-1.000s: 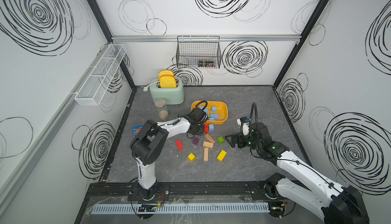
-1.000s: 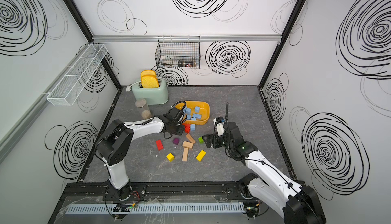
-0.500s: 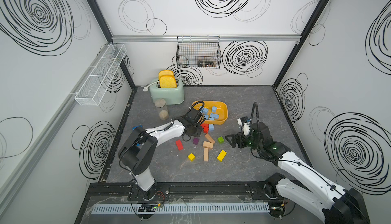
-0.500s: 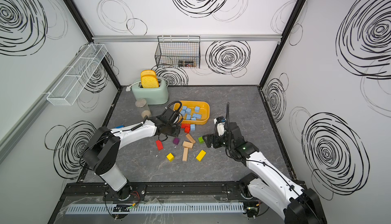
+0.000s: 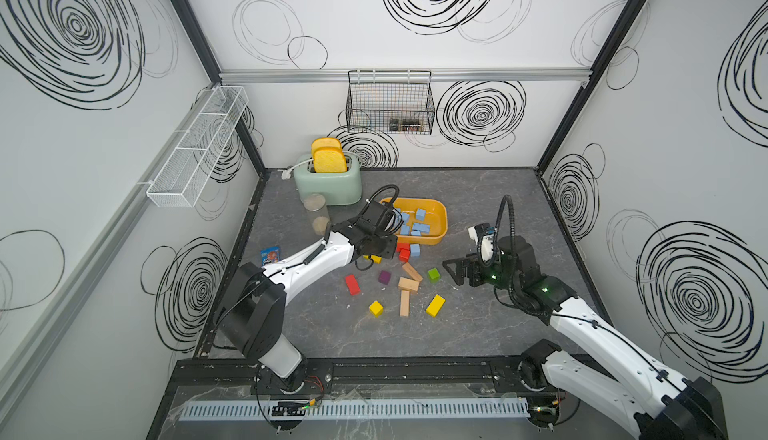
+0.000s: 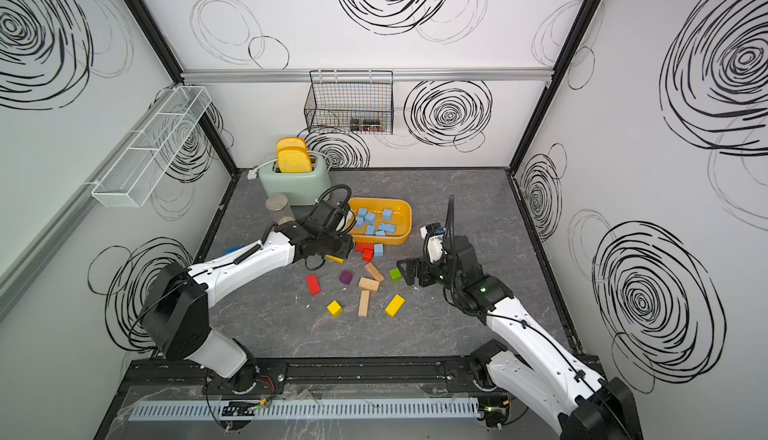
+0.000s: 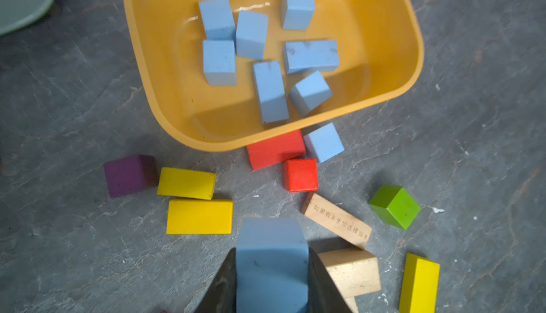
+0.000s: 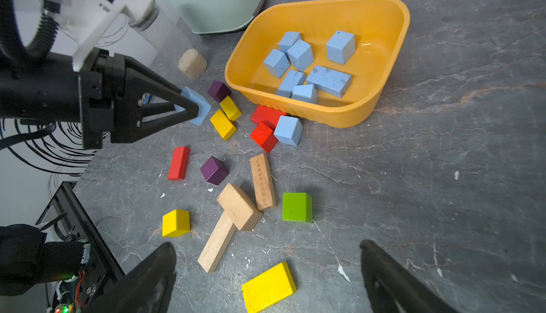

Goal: Pick out the blue building blocks
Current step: Pick up the building block from the center of the board, then place the building block in the storage box.

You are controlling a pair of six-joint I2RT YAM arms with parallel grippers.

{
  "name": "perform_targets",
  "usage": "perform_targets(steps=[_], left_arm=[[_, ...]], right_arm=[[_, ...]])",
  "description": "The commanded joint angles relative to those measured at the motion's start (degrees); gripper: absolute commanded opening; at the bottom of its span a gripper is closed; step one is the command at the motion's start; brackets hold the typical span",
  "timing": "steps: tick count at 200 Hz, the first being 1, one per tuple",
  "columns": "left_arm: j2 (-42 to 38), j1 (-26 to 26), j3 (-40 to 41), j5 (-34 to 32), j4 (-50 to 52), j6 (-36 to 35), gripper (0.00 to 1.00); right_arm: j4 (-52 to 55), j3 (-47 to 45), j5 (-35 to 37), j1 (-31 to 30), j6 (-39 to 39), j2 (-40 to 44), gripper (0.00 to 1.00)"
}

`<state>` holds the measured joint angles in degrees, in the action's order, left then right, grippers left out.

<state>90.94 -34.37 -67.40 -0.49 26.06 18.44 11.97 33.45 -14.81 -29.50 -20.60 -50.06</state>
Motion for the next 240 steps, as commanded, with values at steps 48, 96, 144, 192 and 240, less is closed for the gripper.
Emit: perform_targets(steps=[48,96,144,192,240], left_arm=[[3.96,1.15,-11.02,1.87,-1.66,-1.57,0.0],[10.46,1.32,-16.72,4.83,-3.77,-3.32,0.0],[18.05,2.02,-23.75,6.31,-4.3,-4.73,0.0],[25.48,3.64,-28.64,7.9,-7.25,-4.28,0.0],[33.13,4.87,-34.35,10.29,-7.6,-3.98,0.0]], right_arm=[[-2.01,1.44,0.38,1.09,-1.47,1.42,0.98],[-3.99,1.79,-0.9,5.41,-0.76,-0.92,0.98],[-6.73,2.48,-3.55,8.86,0.07,-4.35,0.98],[-8.88,2.98,-4.05,11.02,0.25,-8.06,0.98],[-9.17,3.38,-2.64,11.15,0.8,-10.24,0.98]])
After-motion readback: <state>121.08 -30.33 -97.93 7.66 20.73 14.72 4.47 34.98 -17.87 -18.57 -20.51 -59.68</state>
